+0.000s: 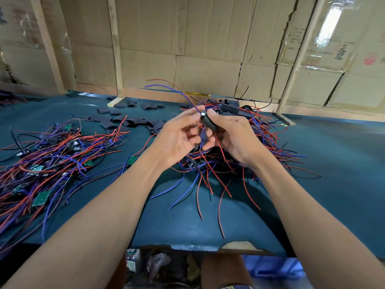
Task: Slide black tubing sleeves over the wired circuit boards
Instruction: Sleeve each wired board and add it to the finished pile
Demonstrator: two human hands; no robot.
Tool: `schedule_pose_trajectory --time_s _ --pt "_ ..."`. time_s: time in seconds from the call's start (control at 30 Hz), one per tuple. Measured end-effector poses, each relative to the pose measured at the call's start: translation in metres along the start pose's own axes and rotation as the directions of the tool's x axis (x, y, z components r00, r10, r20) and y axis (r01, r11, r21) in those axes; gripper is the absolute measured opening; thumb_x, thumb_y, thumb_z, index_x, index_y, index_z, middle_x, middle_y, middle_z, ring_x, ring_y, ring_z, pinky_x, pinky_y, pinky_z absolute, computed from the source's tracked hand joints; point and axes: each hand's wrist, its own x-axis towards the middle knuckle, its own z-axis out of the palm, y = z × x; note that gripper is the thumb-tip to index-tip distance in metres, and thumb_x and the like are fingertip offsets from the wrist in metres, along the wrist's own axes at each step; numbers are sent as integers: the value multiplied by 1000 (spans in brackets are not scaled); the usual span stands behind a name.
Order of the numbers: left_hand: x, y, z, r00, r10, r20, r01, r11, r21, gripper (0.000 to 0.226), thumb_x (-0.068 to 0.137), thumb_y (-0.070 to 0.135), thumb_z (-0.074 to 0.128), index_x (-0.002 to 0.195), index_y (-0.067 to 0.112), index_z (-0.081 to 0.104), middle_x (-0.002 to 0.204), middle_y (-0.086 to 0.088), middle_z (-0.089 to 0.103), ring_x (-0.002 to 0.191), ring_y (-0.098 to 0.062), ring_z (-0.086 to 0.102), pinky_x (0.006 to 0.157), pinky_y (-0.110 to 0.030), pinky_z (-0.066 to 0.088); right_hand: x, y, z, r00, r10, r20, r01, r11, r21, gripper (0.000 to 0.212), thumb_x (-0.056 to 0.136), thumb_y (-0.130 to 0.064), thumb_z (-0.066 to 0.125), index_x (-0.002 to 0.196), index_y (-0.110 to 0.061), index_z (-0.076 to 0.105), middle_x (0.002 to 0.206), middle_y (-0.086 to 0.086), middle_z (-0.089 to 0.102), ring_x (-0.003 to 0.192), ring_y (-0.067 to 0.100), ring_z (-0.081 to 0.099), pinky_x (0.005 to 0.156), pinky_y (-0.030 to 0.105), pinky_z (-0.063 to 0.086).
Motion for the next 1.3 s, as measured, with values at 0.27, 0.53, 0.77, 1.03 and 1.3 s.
schedule_pose_trajectory --time_s 0.27,0.53,0.77,1.03,1.3 --pt "3 -5 -2 989 -128 -72 132 990 45 14 83 16 60 93 9 53 77 -5 39 62 -13 27 59 -28 19 -2 -4 0 992 126 28 -125 992 -30 31 100 -27 63 86 -1 71 70 12 59 58 20 55 57 37 56" --pt "8 -17 -6 915 70 -397 -28 994 110 9 87 8 52 90 11 60 57 5 38 45 -11 25 44 -22 18 10 -61 -3 901 -420 -109 278 753 -597 27 96 -17 68 122 -10 70 89 9 72 71 16 63 69 31 58" --pt "15 -39 -15 875 315 -367 182 490 852 14 89 24 58 90 23 72 77 16 66 66 0 57 54 -12 37 70 -81 -71 878 -477 -43 1 93 -996 34 98 -15 54 128 -22 67 125 7 67 113 25 61 99 35 47" --pt "16 -16 -13 893 55 -447 343 559 755 12 88 6 54 79 12 60 62 -2 46 52 -20 36 48 -25 30 53 -4 -65 948 -78 -310 -309 14 -951 58 107 -50 16 161 -27 14 169 -8 10 156 29 -1 117 64 -6" --pt "-36 95 -57 675 -299 -674 516 -461 721 47 75 43 82 78 14 45 62 -3 52 54 -17 49 47 -20 40 3 9 11 656 -714 244 259 -91 -962 30 99 -17 54 124 -11 68 125 1 68 116 24 61 105 47 31"
